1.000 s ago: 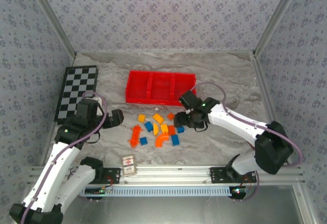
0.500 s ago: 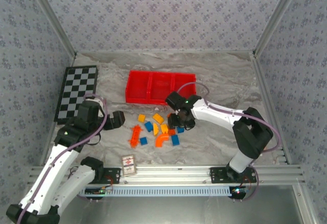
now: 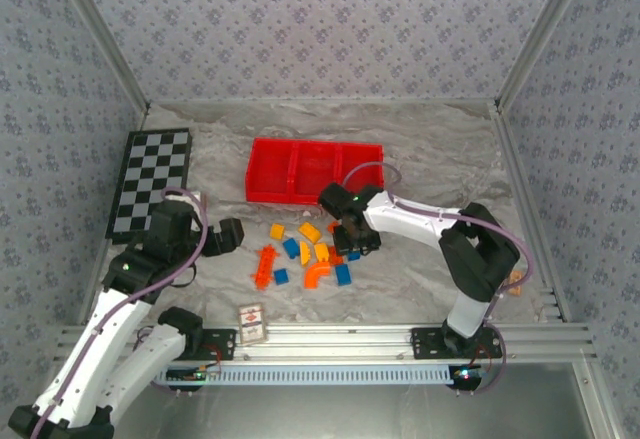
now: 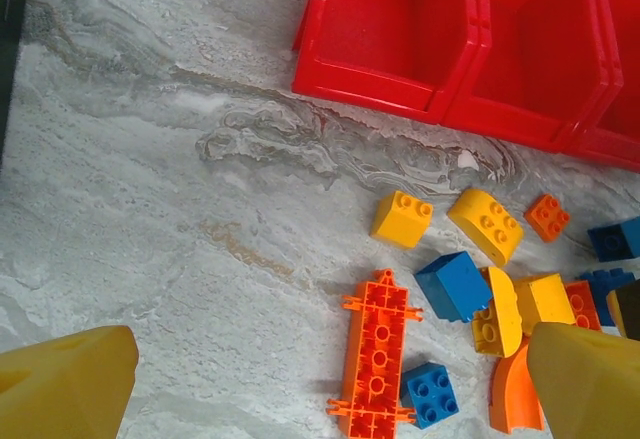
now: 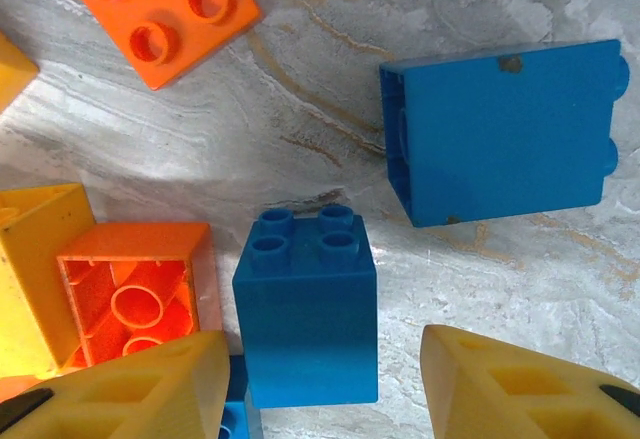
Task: Sort the legos into containers by color
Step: Pick up the lego from the center of the table.
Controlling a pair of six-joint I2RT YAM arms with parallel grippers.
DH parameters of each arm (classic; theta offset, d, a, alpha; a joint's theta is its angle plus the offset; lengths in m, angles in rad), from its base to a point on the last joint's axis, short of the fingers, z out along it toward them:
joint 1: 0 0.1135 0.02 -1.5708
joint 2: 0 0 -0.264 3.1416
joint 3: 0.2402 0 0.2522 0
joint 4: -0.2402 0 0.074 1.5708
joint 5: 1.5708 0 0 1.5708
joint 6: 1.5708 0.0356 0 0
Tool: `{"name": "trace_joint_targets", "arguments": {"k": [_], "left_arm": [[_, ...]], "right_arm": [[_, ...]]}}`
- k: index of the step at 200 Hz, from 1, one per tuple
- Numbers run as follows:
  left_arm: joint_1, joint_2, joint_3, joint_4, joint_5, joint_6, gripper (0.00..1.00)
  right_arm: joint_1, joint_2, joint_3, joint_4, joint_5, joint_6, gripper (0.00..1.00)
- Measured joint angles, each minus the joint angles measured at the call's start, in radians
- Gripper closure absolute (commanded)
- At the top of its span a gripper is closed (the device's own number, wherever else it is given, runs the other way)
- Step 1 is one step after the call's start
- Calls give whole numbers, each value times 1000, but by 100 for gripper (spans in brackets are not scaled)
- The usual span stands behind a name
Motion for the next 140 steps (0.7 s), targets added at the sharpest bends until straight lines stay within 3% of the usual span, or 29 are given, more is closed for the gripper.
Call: {"name": "trace_joint_targets", "arguments": {"k": [85,140], "left_arm": [[-28,0,-13,0,-14,-1,0],[-35,1,-22,3,-13,-5,0]], "right_arm": [[0,58,1,-8,30,-27,59],[6,58,42,-37,51,-53,72]]}}
